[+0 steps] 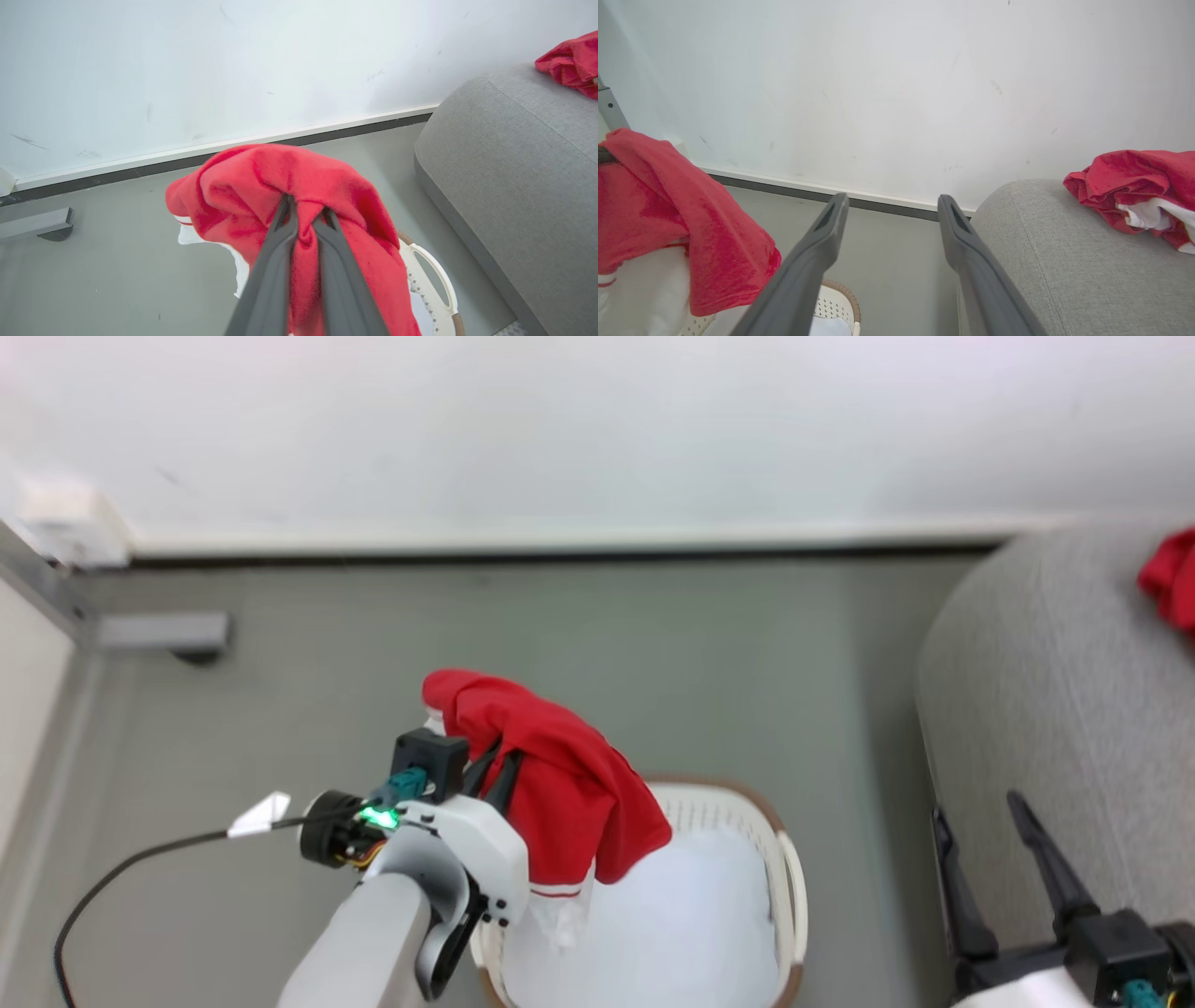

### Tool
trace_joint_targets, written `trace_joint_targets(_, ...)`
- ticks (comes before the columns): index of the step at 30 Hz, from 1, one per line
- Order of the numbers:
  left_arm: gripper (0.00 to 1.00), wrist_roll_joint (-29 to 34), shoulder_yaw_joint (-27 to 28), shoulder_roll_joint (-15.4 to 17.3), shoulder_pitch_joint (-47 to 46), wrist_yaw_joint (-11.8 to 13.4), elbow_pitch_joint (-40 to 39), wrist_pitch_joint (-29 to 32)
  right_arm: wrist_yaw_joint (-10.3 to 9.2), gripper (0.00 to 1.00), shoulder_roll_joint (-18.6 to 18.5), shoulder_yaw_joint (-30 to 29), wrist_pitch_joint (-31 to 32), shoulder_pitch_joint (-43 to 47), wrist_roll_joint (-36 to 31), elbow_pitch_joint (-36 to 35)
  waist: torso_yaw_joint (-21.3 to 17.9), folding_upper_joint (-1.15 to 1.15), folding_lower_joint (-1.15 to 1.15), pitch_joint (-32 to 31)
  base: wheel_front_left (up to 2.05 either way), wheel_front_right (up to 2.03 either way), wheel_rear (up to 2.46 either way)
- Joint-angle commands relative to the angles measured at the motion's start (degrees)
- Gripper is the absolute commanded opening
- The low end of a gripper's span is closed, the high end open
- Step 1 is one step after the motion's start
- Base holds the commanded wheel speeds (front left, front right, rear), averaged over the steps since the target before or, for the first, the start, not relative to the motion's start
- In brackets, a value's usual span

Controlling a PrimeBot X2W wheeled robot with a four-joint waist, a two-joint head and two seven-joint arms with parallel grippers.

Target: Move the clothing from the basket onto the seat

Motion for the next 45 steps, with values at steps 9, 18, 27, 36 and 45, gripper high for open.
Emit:
trace_joint_targets(9,0.0,-1.5,0.8,4.0,8.8,3.2,-16.7,6.8,-0.1,1.0,-0.1,2.1,0.1,7.7,2.1,0.7,3.5,0.0,0.02,-16.4,0.0,0.0,0.0)
trace_joint_targets(18,0.0,-1.9,1.2,6.8,13.5,5.7,-28.9,12.3,-0.1,1.0,-0.1,3.2,0.1,10.6,3.1,-0.6,3.0,0.0,0.02,-18.3,0.0,0.0,0.0)
trace_joint_targets(27,0.0,-2.1,0.8,7.7,15.2,6.5,-32.8,14.3,-0.11,1.0,-0.1,3.8,0.1,10.3,3.1,-0.9,2.6,0.0,0.02,-18.2,0.0,0.0,0.0)
trace_joint_targets(36,0.0,-2.5,0.3,7.9,15.6,6.8,-33.7,14.4,-0.11,1.0,-0.1,8.1,0.1,8.4,0.3,-1.2,2.3,0.0,0.02,-17.8,0.0,0.0,0.0)
trace_joint_targets(45,0.0,-2.3,-0.9,7.6,15.1,6.6,-34.9,14.8,-0.11,1.0,-4.7,20.8,0.1,2.0,0.4,2.4,2.7,0.0,0.02,-17.7,0.0,0.0,0.0)
